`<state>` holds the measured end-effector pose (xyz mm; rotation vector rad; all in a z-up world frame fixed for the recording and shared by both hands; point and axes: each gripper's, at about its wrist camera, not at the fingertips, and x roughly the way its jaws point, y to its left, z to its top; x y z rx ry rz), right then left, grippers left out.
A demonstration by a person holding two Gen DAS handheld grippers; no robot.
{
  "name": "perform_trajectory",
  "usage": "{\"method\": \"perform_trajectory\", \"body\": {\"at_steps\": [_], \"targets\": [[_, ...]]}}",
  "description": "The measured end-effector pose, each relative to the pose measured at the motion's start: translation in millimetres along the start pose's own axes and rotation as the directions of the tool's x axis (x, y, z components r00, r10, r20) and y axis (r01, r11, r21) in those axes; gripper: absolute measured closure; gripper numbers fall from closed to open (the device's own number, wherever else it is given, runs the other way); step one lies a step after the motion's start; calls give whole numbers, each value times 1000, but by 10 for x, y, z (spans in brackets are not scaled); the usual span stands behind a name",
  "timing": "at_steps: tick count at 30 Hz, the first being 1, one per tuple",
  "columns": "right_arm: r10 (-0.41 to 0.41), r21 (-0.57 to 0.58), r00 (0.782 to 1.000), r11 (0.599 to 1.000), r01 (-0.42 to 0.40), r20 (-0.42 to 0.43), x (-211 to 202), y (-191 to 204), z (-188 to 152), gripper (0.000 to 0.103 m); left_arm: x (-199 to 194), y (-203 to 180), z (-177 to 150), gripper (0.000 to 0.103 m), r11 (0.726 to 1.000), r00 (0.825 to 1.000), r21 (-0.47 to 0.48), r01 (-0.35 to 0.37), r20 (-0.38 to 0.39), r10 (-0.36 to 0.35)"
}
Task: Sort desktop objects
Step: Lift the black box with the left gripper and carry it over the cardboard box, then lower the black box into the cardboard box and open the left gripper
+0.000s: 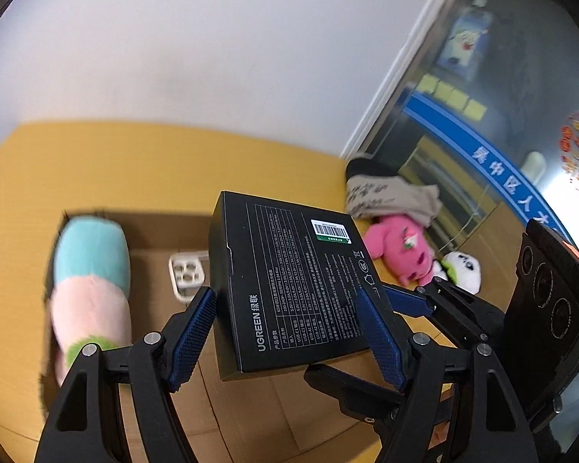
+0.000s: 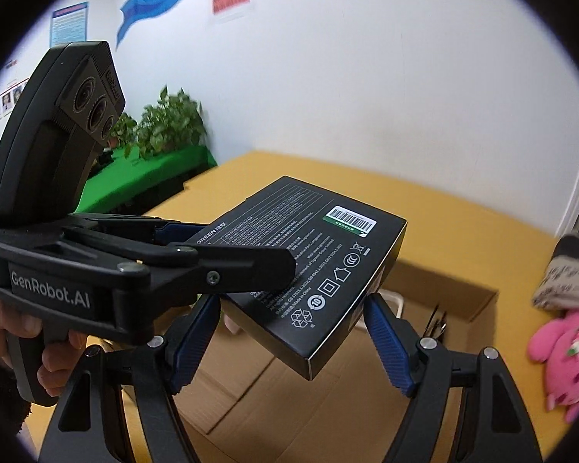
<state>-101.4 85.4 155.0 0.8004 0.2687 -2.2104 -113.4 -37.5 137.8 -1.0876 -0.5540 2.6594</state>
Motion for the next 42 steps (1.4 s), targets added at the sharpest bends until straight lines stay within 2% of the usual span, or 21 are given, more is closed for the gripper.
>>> {"method": "perform_trajectory", "body": {"at_steps": [5, 8, 12, 17, 23, 30, 34, 37, 38, 40, 42], "targets": [[46, 52, 993, 998, -41, -105, 422, -187, -160, 26, 394, 266, -150, 25, 997, 996, -83, -3, -89, -4], [82, 88, 981, 994, -67, -176, 619, -257, -285, 26, 593, 400, -294, 25, 991, 988, -128, -29, -154, 9], [114, 119, 952, 989, -83, -284, 804, -306, -527, 26, 818, 513, -472, 25, 984, 972, -163, -65, -234, 25], [125, 139, 913, 987, -76, -389, 1084, -382, -650, 27, 1064, 600, -561, 26, 976, 948, -191, -109, -314, 44], [108, 144, 897, 988, -50, -428, 1278, -433, -602, 26, 1245, 676, -535, 26, 968, 933, -208, -141, -355, 59], [94, 176, 910, 984, -24, -404, 1445, -550, -603, 26, 1263, 767, -516, 27, 963, 928, -234, -132, -371, 37], [38, 120, 919, 993, 9, -392, 1357, -456, -570, 26, 1078, 646, -502, 27, 976, 938, -180, -126, -340, 58], [1, 90, 939, 995, 32, -345, 1108, -361, -530, 24, 725, 441, -476, 23, 990, 964, -97, -100, -258, 72], [-5, 89, 947, 995, 35, -320, 986, -326, -522, 23, 574, 356, -473, 20, 993, 973, -65, -95, -219, 79], [-18, 100, 966, 994, 45, -259, 680, -250, -543, 21, 181, 144, -515, 5, 995, 990, 16, -94, -103, 95], [-39, 111, 978, 992, 63, -207, 407, -162, -617, 20, -218, -49, -649, 0, 989, 993, 92, -118, 26, 116]]}}
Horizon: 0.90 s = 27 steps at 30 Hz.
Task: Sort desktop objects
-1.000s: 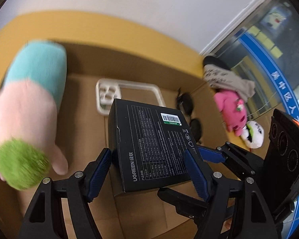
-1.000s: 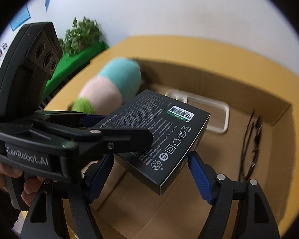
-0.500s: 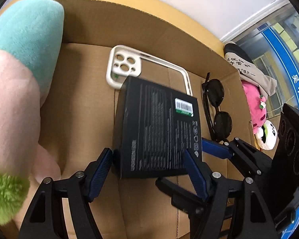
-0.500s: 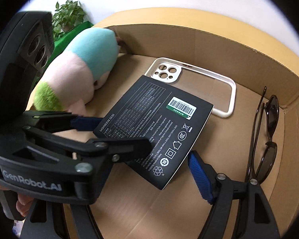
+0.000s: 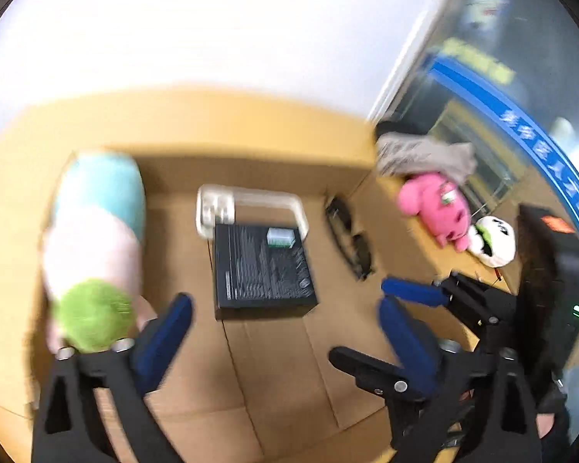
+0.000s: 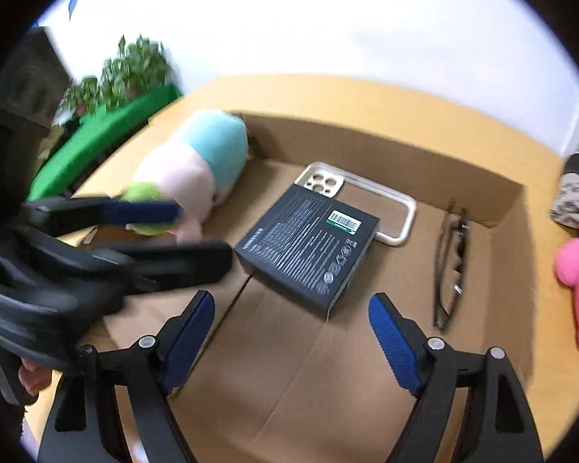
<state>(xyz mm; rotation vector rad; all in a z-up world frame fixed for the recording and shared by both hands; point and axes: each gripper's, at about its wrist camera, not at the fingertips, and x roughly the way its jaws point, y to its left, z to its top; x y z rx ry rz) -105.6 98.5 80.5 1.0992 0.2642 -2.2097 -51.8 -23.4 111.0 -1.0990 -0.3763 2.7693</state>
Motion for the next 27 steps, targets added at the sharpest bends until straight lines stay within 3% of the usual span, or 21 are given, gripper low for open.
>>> {"method": "perform_trajectory", "body": {"at_steps": [4, 9, 10, 11, 12, 13, 14, 17, 18, 19, 20, 21, 23, 27], "targets": [[-43, 51, 994, 998, 38, 100, -372, 169, -382, 19, -558, -149, -371, 0, 995, 987, 73, -74, 147, 62], [-133, 112, 979, 987, 116, 156, -615, 316, -838, 21, -815, -198, -841, 1, 980, 965, 92, -177, 210, 155], [-150, 108, 976, 985, 134, 158, -635, 332, -899, 24, -839, -193, -902, 8, 981, 965, 89, -174, 212, 152], [-179, 95, 972, 982, 165, 155, -650, 367, -956, 40, -859, -184, -961, 22, 986, 970, 85, -144, 209, 124], [-209, 85, 967, 976, 198, 145, -649, 388, -990, 88, -851, -160, -1011, 90, 992, 979, 73, -99, 187, 84], [-217, 89, 967, 974, 206, 133, -671, 378, -1025, 101, -816, -131, -1033, 101, 996, 987, 50, -73, 147, 65], [-202, 111, 971, 976, 189, 126, -690, 357, -1055, 96, -781, -113, -1059, 103, 998, 992, 29, -51, 118, 47], [-219, 122, 964, 972, 202, 147, -799, 371, -1105, 93, -787, -130, -1130, 103, 998, 992, 21, -59, 115, 56], [-223, 122, 963, 971, 206, 153, -814, 386, -1114, 73, -831, -149, -1148, 94, 996, 988, 13, -86, 132, 83], [-223, 122, 962, 971, 205, 156, -833, 400, -1125, 55, -865, -156, -1160, 59, 994, 984, 3, -108, 143, 106], [-219, 118, 962, 972, 201, 165, -859, 420, -1128, 20, -901, -166, -1174, 34, 992, 979, -9, -129, 155, 129], [-224, 110, 958, 972, 207, 181, -885, 451, -1140, 16, -947, -173, -1192, 0, 989, 973, -20, -144, 177, 145], [-237, 90, 952, 971, 223, 195, -913, 517, -1158, 17, -1041, -177, -1223, 0, 989, 963, -21, -144, 225, 146], [-203, 80, 964, 978, 192, 173, -892, 565, -1169, 16, -1070, -157, -1247, 0, 994, 973, -22, -104, 207, 106]]}}
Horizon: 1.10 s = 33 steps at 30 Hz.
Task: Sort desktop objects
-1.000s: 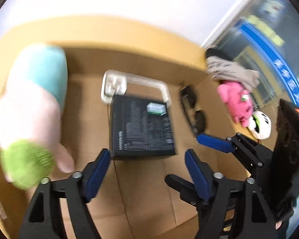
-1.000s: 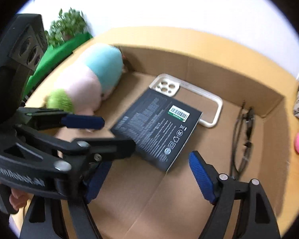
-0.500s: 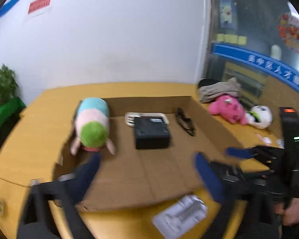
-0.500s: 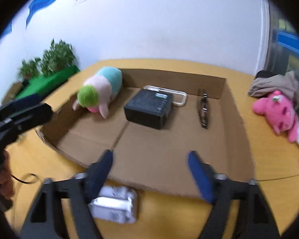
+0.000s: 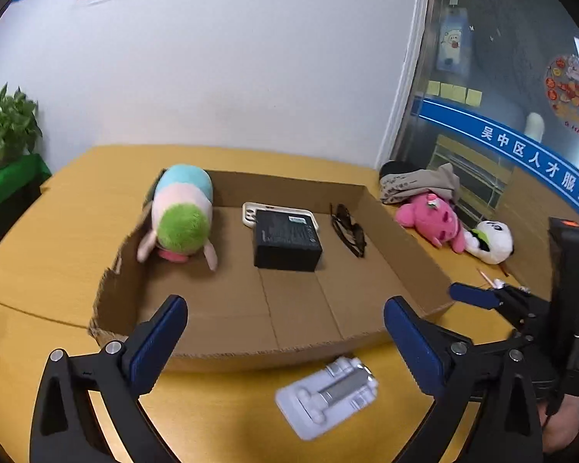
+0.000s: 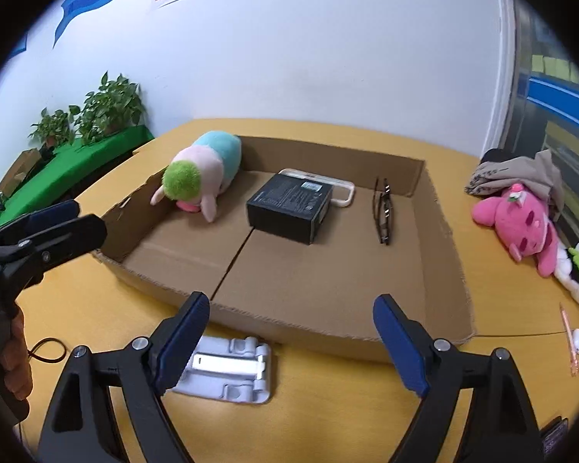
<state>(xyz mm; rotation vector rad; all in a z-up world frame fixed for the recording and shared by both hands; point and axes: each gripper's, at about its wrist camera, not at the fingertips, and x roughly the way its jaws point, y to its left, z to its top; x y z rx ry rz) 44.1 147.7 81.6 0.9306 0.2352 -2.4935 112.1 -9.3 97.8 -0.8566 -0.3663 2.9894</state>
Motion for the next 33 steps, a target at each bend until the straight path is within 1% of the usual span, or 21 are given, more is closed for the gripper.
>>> {"method": "perform_trajectory", "body": {"at_steps": [2, 5, 14, 23, 26, 28, 30, 33], "targets": [[11, 10, 1000, 1000, -11, -6, -8, 5, -10, 16, 2, 12, -10, 0, 1000, 1000, -9, -9, 0, 9], [5, 2, 1000, 1000, -5, -1, -38, 35, -25, 16, 13, 14, -33, 0, 1000, 1000, -19, -9, -5, 9], [-12, 3, 1000, 1000, 12, -4, -50, 39, -86, 16, 73, -29, -113, 0, 1000, 999, -6, -13, -33, 12], [-23, 33, 999, 999, 25, -39, -9, -106, -197, 16, 143, -76, -263, 0, 999, 997, -31, 37, -70, -39], [-1, 54, 998, 999, 4, -65, 63, -159, -284, 16, 225, -118, -408, 0, 999, 992, -16, 42, -120, -44], [53, 78, 994, 996, -46, -92, 120, -179, -377, 16, 275, -126, -513, 0, 999, 986, -19, 42, -158, -44], [89, 95, 991, 992, -79, -104, 175, -181, -502, 16, 337, -108, -639, 0, 998, 979, -37, 44, -198, -50], [111, 103, 981, 990, -95, -159, 332, -164, -639, 16, 438, -116, -781, 0, 997, 967, -50, 52, -248, -63]]}}
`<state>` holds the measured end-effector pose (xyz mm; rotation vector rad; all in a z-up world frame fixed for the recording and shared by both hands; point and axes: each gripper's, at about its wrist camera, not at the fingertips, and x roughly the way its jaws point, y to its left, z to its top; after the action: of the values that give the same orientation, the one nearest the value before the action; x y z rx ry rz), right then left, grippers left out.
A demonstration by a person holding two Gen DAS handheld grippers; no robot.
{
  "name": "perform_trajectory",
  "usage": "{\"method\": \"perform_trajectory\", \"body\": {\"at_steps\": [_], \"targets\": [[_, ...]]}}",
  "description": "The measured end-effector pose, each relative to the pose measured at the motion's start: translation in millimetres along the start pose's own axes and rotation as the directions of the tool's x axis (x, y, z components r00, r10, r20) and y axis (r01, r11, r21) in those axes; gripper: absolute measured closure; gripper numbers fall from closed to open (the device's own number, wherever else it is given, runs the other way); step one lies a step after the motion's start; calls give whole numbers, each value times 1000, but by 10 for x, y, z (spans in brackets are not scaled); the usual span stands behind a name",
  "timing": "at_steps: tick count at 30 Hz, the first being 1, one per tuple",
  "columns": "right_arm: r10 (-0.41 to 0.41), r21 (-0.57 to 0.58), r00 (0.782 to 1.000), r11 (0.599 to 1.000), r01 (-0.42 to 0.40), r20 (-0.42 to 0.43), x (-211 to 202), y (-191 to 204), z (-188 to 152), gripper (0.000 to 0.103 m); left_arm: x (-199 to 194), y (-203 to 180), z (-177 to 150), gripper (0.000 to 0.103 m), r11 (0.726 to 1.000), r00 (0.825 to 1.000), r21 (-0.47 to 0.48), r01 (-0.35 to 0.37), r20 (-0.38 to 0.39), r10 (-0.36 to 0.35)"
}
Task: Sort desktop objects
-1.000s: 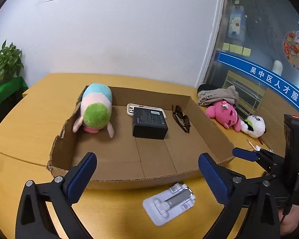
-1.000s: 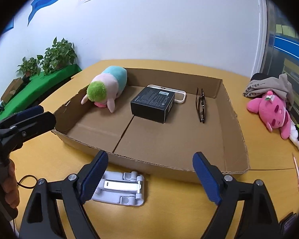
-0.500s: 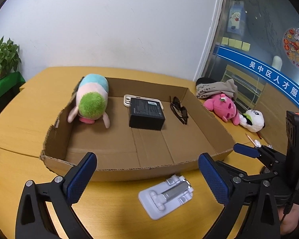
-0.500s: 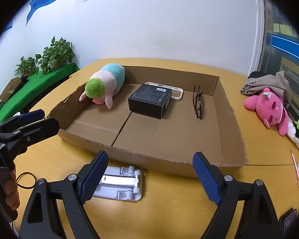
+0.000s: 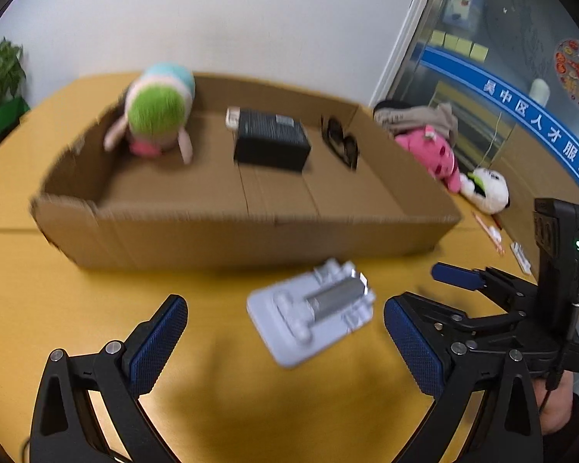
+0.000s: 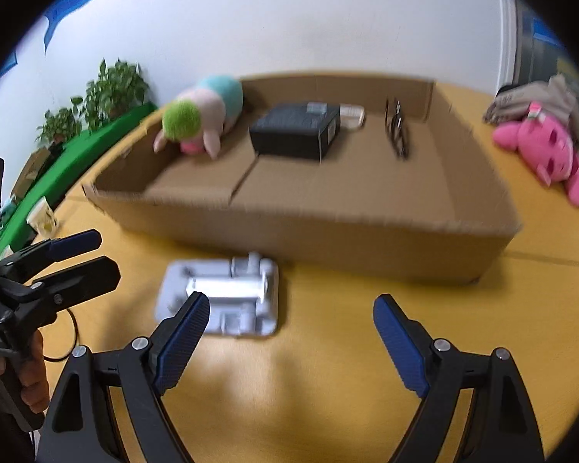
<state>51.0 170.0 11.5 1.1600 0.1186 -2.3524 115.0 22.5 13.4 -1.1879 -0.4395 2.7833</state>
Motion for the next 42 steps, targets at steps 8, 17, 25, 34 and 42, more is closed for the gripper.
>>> {"method": "perform_trajectory", "body": {"at_steps": [8, 17, 25, 34, 42], "targets": [[79, -26, 995, 996, -81, -54, 238, 78, -101, 20, 285, 36, -132, 7, 1000, 997, -23, 0, -78, -2], [118, -69, 991, 990, -122, -59, 373, 157, -100, 36, 384, 118, -142, 42, 999, 995, -43, 0, -100, -4], [134, -65, 989, 988, -138, -56, 331, 167, -135, 62, 420, 70, -157, 62, 1000, 995, -25, 13, -99, -16], [116, -51, 993, 992, -117, -24, 272, 260, -215, 64, 324, 91, -211, 64, 999, 996, -39, 7, -94, -10], [95, -50, 994, 994, -92, 57, -72, 390, -193, 64, -25, -18, -113, 64, 1000, 1000, -13, 13, -18, -14]]}}
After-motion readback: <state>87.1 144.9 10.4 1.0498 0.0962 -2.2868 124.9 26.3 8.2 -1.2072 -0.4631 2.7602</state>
